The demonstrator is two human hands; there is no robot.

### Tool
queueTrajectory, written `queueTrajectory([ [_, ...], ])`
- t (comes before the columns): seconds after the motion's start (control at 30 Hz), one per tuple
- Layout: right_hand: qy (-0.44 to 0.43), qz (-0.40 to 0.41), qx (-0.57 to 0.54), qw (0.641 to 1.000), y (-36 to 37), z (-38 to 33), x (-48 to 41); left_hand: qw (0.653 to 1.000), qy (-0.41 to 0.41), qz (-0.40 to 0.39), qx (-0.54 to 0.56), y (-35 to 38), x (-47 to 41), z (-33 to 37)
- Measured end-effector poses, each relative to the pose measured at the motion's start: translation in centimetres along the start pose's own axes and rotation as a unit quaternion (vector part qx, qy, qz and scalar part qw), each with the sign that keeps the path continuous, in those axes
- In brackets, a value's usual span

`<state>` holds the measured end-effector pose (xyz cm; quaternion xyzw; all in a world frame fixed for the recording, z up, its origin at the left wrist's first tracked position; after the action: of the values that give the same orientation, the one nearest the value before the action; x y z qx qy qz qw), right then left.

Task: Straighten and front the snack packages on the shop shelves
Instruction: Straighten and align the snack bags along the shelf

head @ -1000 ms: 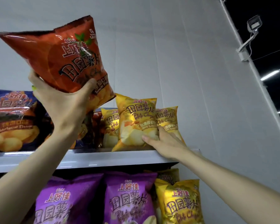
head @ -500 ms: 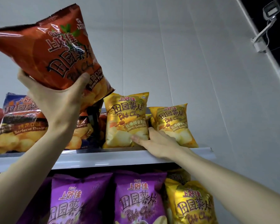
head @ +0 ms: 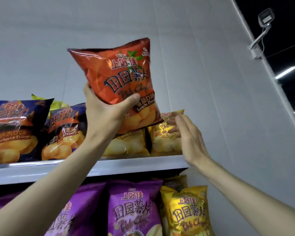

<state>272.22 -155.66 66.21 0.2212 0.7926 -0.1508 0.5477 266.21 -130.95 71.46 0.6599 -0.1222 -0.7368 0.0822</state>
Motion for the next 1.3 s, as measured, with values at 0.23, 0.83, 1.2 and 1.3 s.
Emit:
queueTrajectory([
  [0.23, 0.017, -0.131, 0.081, 0.988, -0.2, -0.4, 0.3, 0.993, -0.049, -0.104, 0.009, 5.3, 2.3, -3.8],
  [0.83, 0.149, -0.13, 0.267, 0.943, -3.8, 7.4, -2.0, 0.88, 0.106, -0.167, -0.432, -0.7, 1.5, -7.5],
  [1.2, 0.157, -0.172, 0.249, 0.94, -3.4, 7.1, -1.5, 0.88, -0.037, -0.217, -0.422, -0.7, 1.7, -11.3],
  [1.3, 0.162, -0.17, 0.249, 0.94, -3.7, 6.9, -1.5, 0.875, -0.041, -0.215, -0.431, -0.4, 1.6, -11.7],
])
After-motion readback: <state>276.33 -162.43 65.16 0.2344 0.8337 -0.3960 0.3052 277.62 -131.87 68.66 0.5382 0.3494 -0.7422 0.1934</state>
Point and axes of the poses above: each hand's wrist, its own x-axis away from the middle knuckle, its own y-axis out of the palm, z = x × y, the point moved 7 cm from there along -x, towards the middle knuckle, and after that the axes turned 7 degrees about x, right-handed, at the moved point
